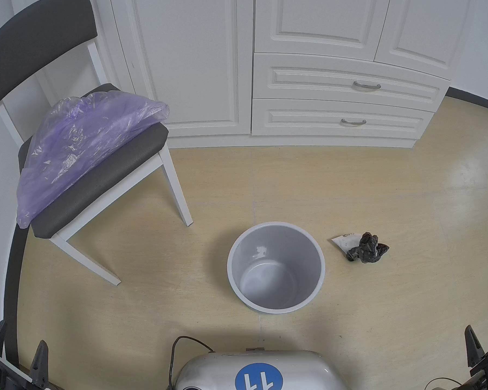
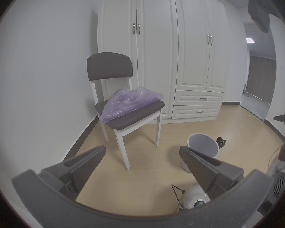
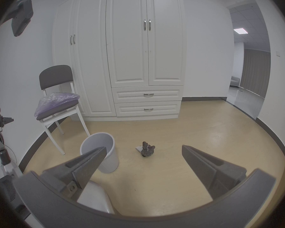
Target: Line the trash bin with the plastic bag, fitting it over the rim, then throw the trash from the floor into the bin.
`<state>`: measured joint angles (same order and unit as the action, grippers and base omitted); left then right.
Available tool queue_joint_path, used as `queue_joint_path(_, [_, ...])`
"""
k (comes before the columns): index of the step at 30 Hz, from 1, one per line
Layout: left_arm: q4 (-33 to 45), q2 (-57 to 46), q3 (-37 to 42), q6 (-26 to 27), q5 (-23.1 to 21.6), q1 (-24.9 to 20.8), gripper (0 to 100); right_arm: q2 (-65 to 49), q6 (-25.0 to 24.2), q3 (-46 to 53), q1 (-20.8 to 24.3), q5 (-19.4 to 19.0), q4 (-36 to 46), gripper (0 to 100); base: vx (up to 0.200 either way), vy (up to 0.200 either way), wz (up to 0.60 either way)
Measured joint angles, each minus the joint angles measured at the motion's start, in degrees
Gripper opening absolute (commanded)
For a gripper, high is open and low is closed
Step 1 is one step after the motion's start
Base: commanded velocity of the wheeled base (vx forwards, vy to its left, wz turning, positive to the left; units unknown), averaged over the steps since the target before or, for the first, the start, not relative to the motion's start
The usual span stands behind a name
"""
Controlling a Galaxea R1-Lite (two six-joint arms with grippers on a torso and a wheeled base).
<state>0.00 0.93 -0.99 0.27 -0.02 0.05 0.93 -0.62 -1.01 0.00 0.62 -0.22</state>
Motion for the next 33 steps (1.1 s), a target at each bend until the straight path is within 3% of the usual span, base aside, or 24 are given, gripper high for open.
queue_joint_path(11, [-0.2, 0.0, 0.0, 2.2, -1.7, 0.0, 100, 0.0, 2.1, 0.0, -0.1, -0.3, 0.0, 100, 0.000, 0.000, 0.00])
queue_joint_path(33, [-0.1, 0.0, 0.0, 1.2, -1.3, 0.0, 100, 0.0, 0.7, 0.0, 0.0, 0.4, 0.1, 100, 0.000, 0.000, 0.00])
